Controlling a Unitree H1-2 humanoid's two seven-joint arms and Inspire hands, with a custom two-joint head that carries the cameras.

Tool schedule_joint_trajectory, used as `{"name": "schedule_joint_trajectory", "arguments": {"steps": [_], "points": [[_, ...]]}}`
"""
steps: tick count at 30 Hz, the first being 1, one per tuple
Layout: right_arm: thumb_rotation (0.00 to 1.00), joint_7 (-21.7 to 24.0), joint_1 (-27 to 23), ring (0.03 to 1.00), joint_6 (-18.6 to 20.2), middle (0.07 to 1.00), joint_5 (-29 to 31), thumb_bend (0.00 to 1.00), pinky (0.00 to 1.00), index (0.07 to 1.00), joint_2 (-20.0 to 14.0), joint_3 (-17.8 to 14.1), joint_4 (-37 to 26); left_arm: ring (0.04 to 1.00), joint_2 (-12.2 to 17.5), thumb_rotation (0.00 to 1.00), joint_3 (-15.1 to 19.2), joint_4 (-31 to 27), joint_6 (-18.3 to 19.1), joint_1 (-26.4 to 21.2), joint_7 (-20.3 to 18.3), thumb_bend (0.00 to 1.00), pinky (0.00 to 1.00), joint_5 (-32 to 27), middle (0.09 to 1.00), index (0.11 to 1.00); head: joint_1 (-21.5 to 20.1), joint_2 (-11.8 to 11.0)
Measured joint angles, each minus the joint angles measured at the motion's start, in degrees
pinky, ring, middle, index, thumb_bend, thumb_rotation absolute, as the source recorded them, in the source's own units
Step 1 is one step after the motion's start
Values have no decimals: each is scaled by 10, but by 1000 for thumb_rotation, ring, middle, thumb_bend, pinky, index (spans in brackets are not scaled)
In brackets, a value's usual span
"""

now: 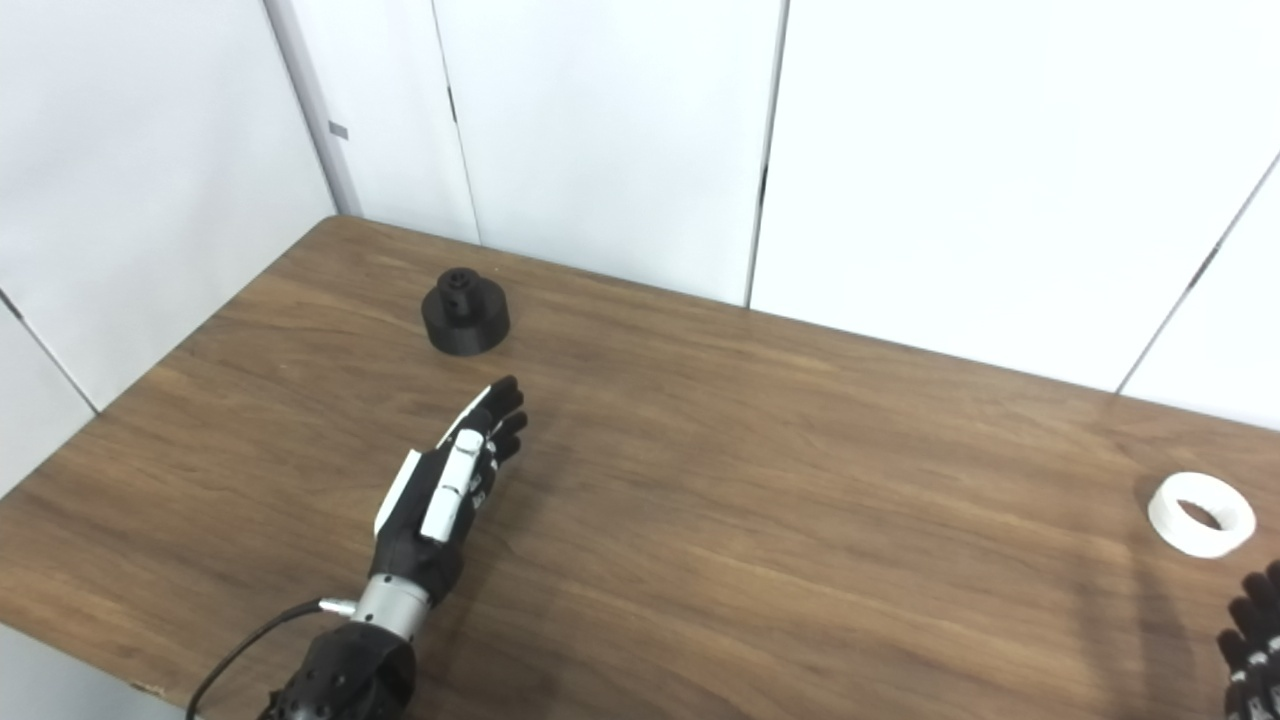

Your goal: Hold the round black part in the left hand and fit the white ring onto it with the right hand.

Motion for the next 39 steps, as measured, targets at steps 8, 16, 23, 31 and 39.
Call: {"name": "schedule_joint_trajectory", "arguments": {"steps": [8,16,23,31,39], "points": [[1000,4,21,914,-19,898,2,455,885,894,-17,4,12,946,-1,889,-6,9,-10,2,3,548,968,11,957,947,0,-25],[1000,-1,35,868,-24,860,1,434,755,852,-18,12,30,944,-4,865,-8,24,-26,5,4,540,964,12,952,942,-10,-33],[1000,-2,32,859,-40,862,1,463,723,842,-20,17,36,950,-4,896,-9,24,-26,5,4,519,964,15,962,953,-13,-40],[1000,-2,32,844,-42,856,1,462,663,829,-22,18,44,950,-4,894,-9,26,-27,5,5,506,963,17,961,954,-13,-35],[1000,-4,31,843,-42,854,2,453,639,818,-22,19,45,957,-4,868,-9,26,-28,5,8,502,968,32,959,959,-14,-33]]}}
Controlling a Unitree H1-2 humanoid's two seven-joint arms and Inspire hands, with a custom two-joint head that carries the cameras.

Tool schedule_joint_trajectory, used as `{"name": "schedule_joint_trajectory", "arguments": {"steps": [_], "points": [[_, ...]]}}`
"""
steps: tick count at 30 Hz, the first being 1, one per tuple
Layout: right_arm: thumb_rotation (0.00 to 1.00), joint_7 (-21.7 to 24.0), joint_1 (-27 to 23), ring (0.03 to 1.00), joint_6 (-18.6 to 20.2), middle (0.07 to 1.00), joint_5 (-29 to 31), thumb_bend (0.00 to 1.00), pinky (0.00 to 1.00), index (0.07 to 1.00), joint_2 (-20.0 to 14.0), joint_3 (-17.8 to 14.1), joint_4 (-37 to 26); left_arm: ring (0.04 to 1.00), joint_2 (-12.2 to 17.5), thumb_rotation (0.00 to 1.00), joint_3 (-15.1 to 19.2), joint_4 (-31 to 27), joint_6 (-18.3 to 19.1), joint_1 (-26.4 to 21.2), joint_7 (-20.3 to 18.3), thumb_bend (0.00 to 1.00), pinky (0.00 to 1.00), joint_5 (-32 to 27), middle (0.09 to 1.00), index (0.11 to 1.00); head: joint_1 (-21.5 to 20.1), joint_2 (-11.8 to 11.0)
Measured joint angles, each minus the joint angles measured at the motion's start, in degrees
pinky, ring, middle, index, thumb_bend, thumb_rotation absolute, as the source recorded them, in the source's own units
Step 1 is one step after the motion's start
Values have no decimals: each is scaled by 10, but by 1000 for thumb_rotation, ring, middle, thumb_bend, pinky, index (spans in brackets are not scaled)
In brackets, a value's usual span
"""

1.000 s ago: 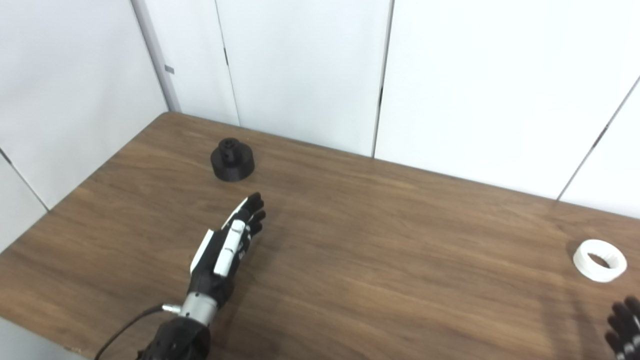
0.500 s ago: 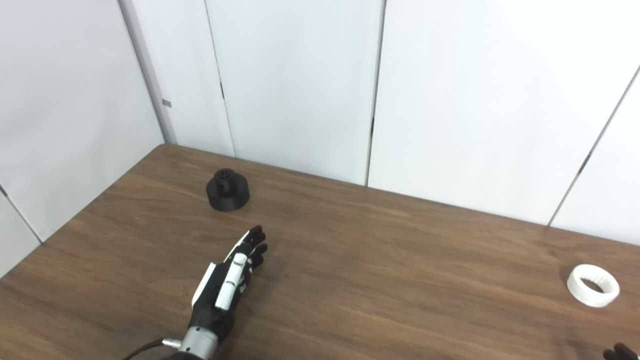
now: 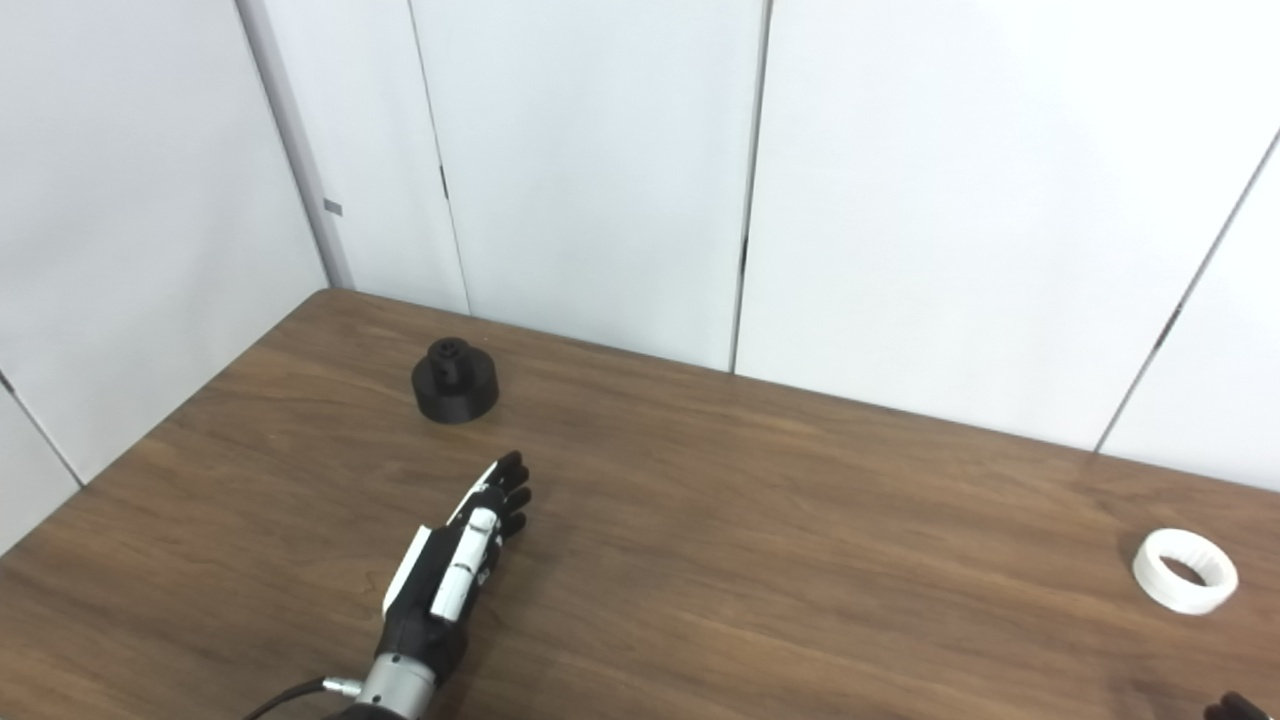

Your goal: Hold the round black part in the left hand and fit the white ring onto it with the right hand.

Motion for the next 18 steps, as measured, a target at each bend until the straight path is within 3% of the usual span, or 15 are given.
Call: {"name": "schedule_joint_trajectory", "arguments": {"steps": [7,10,13,14,16,18], "points": [[1000,0,0,834,-3,854,0,447,632,817,0,1,2,961,0,876,1,1,-12,-1,7,556,975,6,969,960,-3,1],[1000,0,0,845,-4,860,0,463,661,822,0,3,4,952,2,916,3,-1,-10,-2,22,637,933,51,959,960,-6,4],[1000,-1,-1,869,-4,874,-2,481,708,832,0,3,4,946,8,809,9,-9,6,-6,43,708,899,118,944,944,-7,4],[1000,-1,-1,864,-4,874,-3,480,710,834,0,4,4,944,10,727,13,-12,14,-8,48,751,912,139,944,945,-7,4],[1000,-1,-1,865,-5,876,-3,491,711,838,0,4,4,946,16,611,25,-26,46,-17,62,829,948,183,941,946,-7,4],[1000,-2,-1,848,-7,872,-3,493,700,837,0,5,4,962,32,542,37,-38,78,-35,70,930,923,228,967,961,-7,4]]}}
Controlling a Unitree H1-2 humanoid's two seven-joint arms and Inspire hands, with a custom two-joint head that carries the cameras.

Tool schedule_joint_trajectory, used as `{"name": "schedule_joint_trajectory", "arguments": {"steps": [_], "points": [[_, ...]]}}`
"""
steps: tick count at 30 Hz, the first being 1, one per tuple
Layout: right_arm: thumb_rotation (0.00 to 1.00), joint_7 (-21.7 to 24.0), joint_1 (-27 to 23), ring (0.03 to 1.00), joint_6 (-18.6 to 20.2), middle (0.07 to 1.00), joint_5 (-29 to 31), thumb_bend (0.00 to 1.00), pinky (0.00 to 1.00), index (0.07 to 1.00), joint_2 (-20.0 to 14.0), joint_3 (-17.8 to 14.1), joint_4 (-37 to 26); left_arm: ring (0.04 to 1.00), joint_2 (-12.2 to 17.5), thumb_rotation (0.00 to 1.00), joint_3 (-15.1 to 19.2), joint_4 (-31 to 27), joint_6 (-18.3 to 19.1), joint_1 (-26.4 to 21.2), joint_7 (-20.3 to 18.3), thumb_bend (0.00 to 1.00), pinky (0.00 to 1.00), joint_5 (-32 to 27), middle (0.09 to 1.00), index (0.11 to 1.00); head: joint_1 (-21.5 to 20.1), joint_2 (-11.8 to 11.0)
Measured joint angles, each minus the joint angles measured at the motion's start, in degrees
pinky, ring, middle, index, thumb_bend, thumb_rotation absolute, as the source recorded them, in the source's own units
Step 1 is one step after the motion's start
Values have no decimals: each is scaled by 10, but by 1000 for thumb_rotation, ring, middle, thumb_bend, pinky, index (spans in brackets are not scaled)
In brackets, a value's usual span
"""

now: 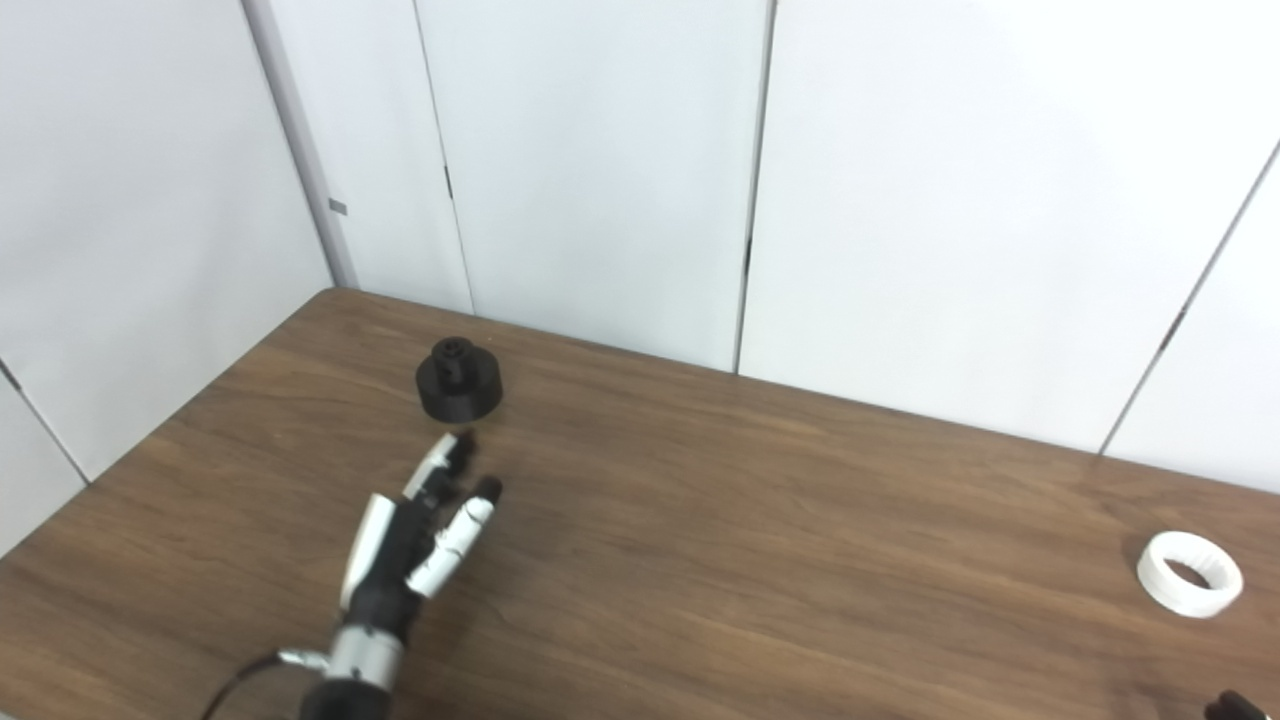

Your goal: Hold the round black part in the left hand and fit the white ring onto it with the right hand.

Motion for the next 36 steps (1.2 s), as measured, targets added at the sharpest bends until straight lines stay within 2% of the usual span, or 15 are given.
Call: {"name": "schedule_joint_trajectory", "arguments": {"steps": [2,5,9,13,17,22,27,36], "points": [[1000,0,0,850,-6,872,0,497,703,838,0,2,0,969,19,506,6,-9,34,-17,5,978,914,41,980,971,-1,0],[1000,-4,0,861,-12,874,-6,501,719,844,1,5,0,967,52,464,7,-12,73,-46,3,999,853,95,975,953,-3,2],[1000,-6,0,871,-16,885,-9,528,749,856,1,7,0,997,87,429,6,-1,90,-76,4,1000,921,139,966,916,-4,4],[1000,-8,1,892,-16,897,-9,548,791,871,1,10,-2,978,113,440,0,45,114,-103,3,1000,991,178,943,884,-12,8],[1000,-11,5,885,-15,899,-13,555,799,878,2,13,-9,988,133,448,-4,104,118,-123,7,1000,1000,189,944,870,-15,11],[1000,-14,6,912,-15,914,-19,589,872,895,3,14,-9,1000,148,485,-17,196,117,-152,11,1000,1000,191,965,875,-16,12],[1000,-17,7,920,-15,927,-20,615,929,910,4,16,-11,1000,171,466,-32,271,125,-190,14,1000,1000,200,983,869,-17,14],[1000,-18,13,926,-15,936,-20,638,926,921,5,20,-20,1000,204,438,-50,342,126,-230,26,1000,1000,199,994,870,-16,16]]}}
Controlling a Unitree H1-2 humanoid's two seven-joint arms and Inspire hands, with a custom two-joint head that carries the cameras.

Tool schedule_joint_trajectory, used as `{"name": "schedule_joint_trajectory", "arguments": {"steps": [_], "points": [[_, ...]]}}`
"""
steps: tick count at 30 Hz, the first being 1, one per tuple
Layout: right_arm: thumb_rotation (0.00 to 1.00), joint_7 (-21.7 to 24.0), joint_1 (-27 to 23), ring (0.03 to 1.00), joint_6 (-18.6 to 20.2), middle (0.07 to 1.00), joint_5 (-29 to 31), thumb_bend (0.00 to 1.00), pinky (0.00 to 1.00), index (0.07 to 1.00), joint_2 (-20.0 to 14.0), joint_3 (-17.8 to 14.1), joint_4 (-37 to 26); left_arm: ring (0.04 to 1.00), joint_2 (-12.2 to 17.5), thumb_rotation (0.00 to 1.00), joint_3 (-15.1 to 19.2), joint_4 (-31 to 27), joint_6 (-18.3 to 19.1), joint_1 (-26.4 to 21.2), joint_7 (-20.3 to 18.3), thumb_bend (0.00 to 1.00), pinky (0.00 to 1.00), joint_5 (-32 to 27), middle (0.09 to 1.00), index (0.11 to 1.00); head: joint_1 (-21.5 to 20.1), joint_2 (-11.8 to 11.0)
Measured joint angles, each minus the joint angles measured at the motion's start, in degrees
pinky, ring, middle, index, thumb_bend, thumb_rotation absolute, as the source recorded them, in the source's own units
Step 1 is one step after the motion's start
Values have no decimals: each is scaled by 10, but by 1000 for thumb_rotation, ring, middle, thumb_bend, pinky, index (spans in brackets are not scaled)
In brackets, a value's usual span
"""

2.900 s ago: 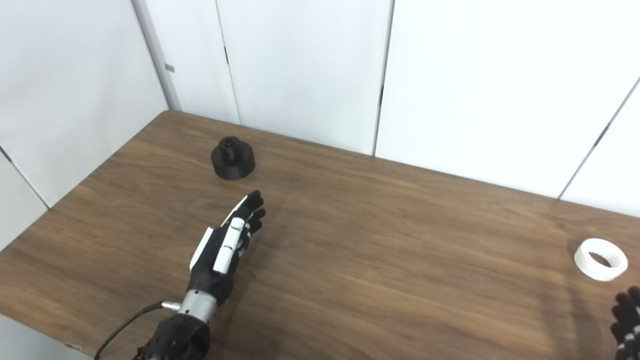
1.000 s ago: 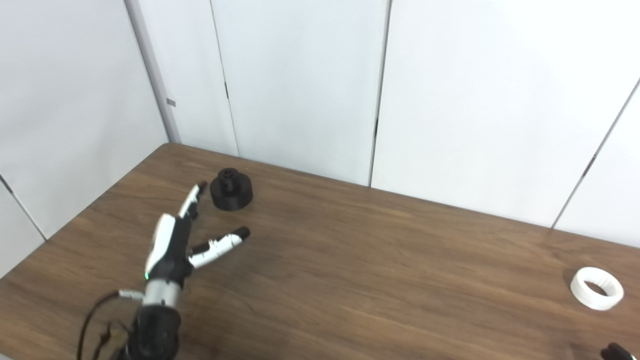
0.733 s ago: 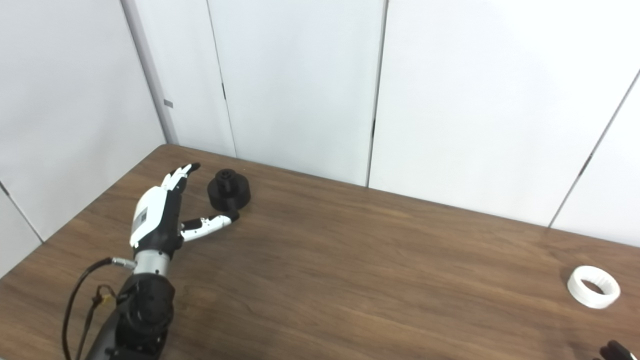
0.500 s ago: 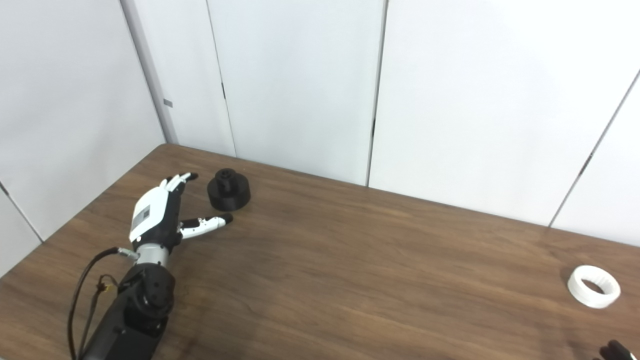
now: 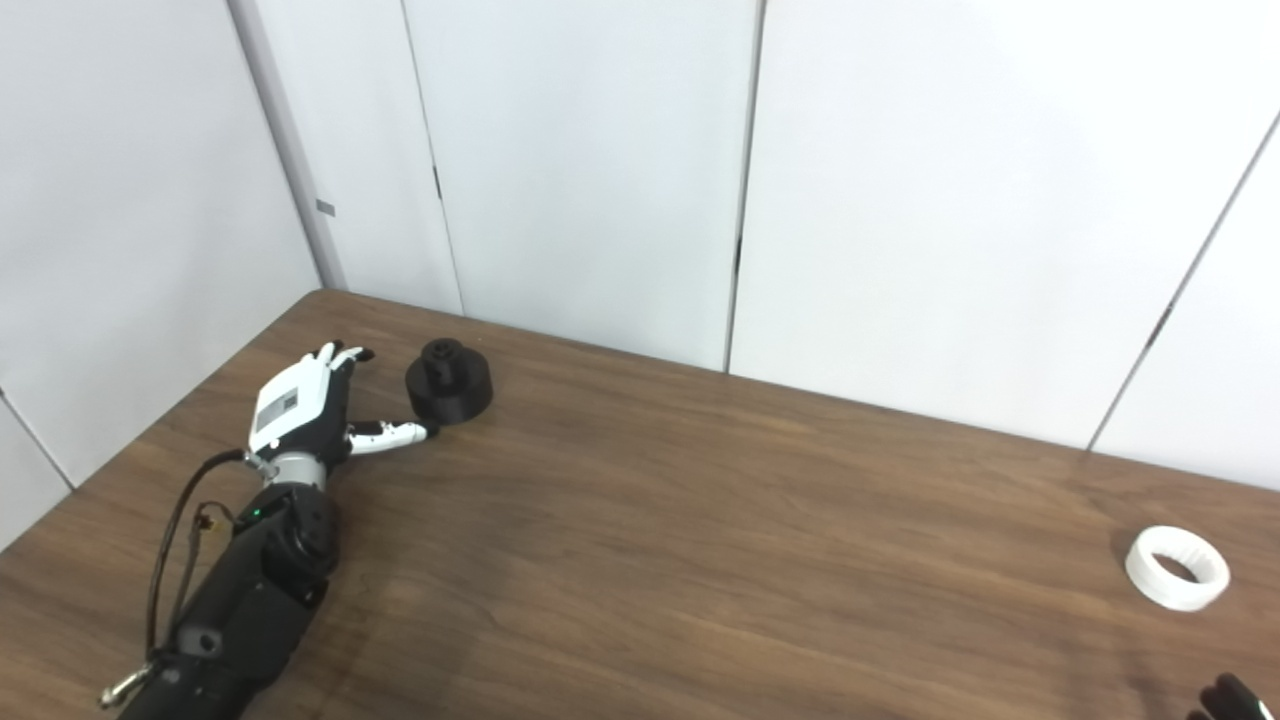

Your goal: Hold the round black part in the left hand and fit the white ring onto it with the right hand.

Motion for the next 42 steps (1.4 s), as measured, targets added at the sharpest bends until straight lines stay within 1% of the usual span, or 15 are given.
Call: {"name": "schedule_joint_trajectory", "arguments": {"steps": [2,4,7,10,13,16,18,21,26,31,35,37,40,42], "points": [[1000,0,0,941,0,942,0,655,955,925,0,1,0,1000,3,421,-6,11,4,-6,-1,1000,1000,0,994,869,0,1],[1000,0,1,945,0,945,-1,673,988,928,0,2,-1,1000,7,425,-13,19,10,-14,-10,1000,1000,-1,997,875,0,1],[1000,-1,1,948,0,943,-3,682,990,927,0,3,-1,1000,15,440,-25,33,26,-30,-21,1000,1000,-1,998,882,-1,2],[1000,-2,2,936,0,937,-4,690,960,926,0,3,-2,1000,22,436,-30,44,27,-47,-31,1000,1000,-5,997,881,0,3],[1000,-3,2,941,1,943,-4,696,973,930,0,4,-4,1000,28,423,-30,57,23,-57,-40,1000,1000,-24,993,870,0,4],[1000,-3,3,941,1,945,-3,706,986,930,0,4,-6,1000,29,438,-34,68,16,-60,-46,1000,1000,-39,994,878,-1,4],[1000,-4,3,939,1,941,-4,715,995,927,0,4,-6,1000,32,453,-43,72,11,-60,-58,1000,1000,-46,992,883,-1,4],[1000,-7,3,937,1,940,-5,716,977,926,0,5,-7,1000,34,446,-52,79,-1,-61,-62,1000,1000,-51,981,875,-1,7],[1000,-10,4,935,1,937,-3,724,970,923,0,5,-14,1000,34,447,-59,92,-5,-70,-67,1000,1000,-68,975,868,-1,8],[1000,-11,4,934,1,941,-2,718,971,927,0,6,-16,1000,34,445,-68,97,-16,-77,-76,1000,1000,-74,981,864,-2,9],[1000,-12,4,936,1,939,-4,727,964,929,0,8,-16,1000,34,469,-79,99,-16,-83,-81,1000,1000,-74,981,875,-3,9],[1000,-12,4,939,1,941,-4,732,970,931,0,8,-16,1000,34,475,-83,102,-15,-88,-81,1000,1000,-73,979,878,-4,9],[1000,-13,4,930,1,936,-5,738,938,926,0,9,-16,1000,34,475,-85,115,-15,-96,-78,1000,1000,-72,971,872,-5,10],[1000,-13,5,929,1,933,-5,741,936,924,0,9,-17,1000,33,476,-85,123,-17,-100,-73,1000,1000,-72,971,873,-6,10]]}}
